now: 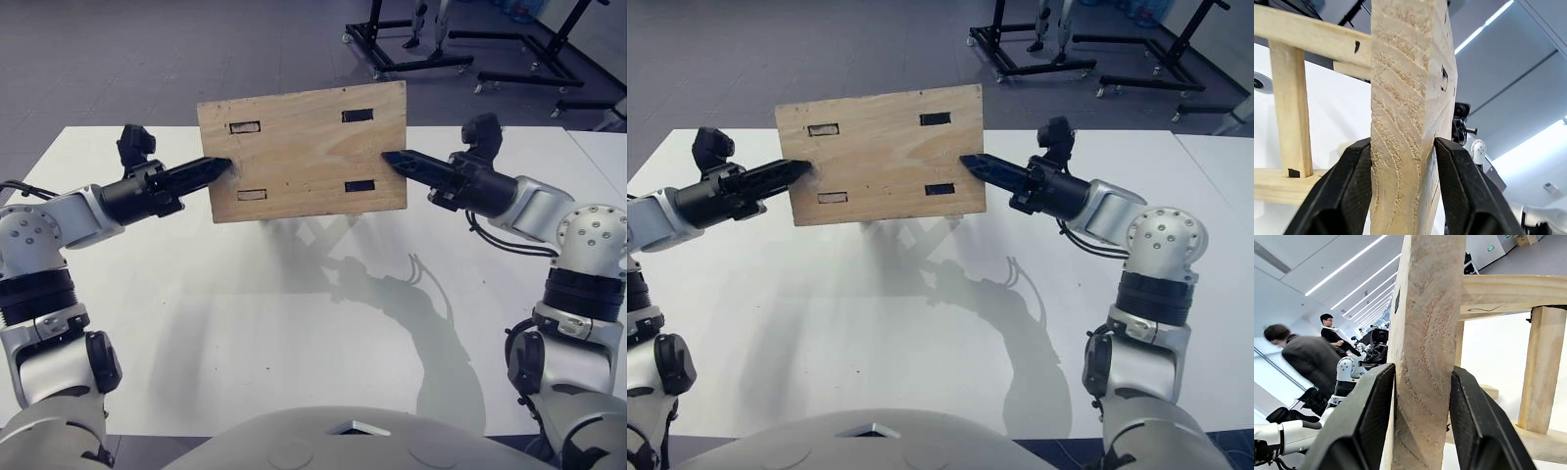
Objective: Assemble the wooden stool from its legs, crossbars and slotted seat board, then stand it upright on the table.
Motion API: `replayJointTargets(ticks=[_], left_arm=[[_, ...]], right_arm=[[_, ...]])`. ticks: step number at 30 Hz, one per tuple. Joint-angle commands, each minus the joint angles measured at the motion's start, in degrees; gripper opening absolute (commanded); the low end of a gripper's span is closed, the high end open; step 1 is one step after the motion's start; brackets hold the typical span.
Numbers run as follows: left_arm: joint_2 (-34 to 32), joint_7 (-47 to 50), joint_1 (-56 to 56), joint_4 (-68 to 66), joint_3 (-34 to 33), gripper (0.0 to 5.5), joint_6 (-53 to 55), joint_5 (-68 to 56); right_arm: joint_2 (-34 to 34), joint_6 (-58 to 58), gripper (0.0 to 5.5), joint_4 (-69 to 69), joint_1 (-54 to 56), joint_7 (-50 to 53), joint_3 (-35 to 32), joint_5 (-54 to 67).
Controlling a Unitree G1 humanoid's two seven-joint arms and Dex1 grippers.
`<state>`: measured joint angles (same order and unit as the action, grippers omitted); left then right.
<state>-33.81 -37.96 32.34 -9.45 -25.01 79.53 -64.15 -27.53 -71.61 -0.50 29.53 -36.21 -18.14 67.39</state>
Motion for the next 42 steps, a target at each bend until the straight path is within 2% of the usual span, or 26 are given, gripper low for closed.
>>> replayJointTargets(ticks=[1, 9, 14, 22, 26, 31, 33, 34, 39, 42], left_arm=[[5.60, 9.76, 7.12, -3.15, -0.10, 1.79, 2.54, 0.92], [11.06, 25.13, 12.91, -8.07, -6.55, 1.80, 3.61, 1.20], [13.85, 34.72, 15.44, -9.37, -10.49, 1.80, 3.73, 1.18], [18.81, 56.24, 20.73, -14.39, -18.74, 1.75, -1.69, 3.43], [20.40, 59.81, 20.46, -16.59, -19.59, 1.47, -5.27, 3.60], [21.81, 59.13, 18.27, -18.67, -19.21, 0.84, -10.28, 3.74], [22.75, 58.69, 18.06, -18.80, -18.67, 0.76, -11.55, 3.46], [23.09, 58.41, 18.12, -18.65, -18.27, 0.74, -11.93, 3.25], [23.35, 57.21, 18.41, -18.46, -17.57, 0.74, -13.31, 2.13], [23.22, 56.35, 17.98, -18.26, -17.02, 1.31, -13.77, 2.15]], right_arm=[[6.35, -8.38, 1.59, 0.21, 1.80, 4.48, 4.97, 5.31], [12.51, -4.28, 1.51, 11.53, 9.07, 25.96, -1.86, 18.66], [13.96, -0.10, 1.50, 16.14, 11.65, 38.41, -3.51, 24.41], [15.26, 7.04, 1.50, 22.05, 14.83, 52.25, -5.37, 28.66], [16.83, 11.23, 1.50, 22.12, 17.34, 53.69, -5.13, 27.12], [18.65, 14.77, 1.50, 25.35, 20.72, 50.93, -4.92, 23.46], [18.96, 15.75, 1.50, 28.51, 21.82, 48.83, -4.94, 21.21], [19.05, 15.93, 1.87, 29.84, 22.00, 48.28, -5.07, 20.26], [18.98, 14.96, 2.82, 32.81, 20.51, 44.95, -5.76, 16.52], [19.56, 14.61, 3.37, 32.98, 21.36, 43.92, -6.88, 16.34]])
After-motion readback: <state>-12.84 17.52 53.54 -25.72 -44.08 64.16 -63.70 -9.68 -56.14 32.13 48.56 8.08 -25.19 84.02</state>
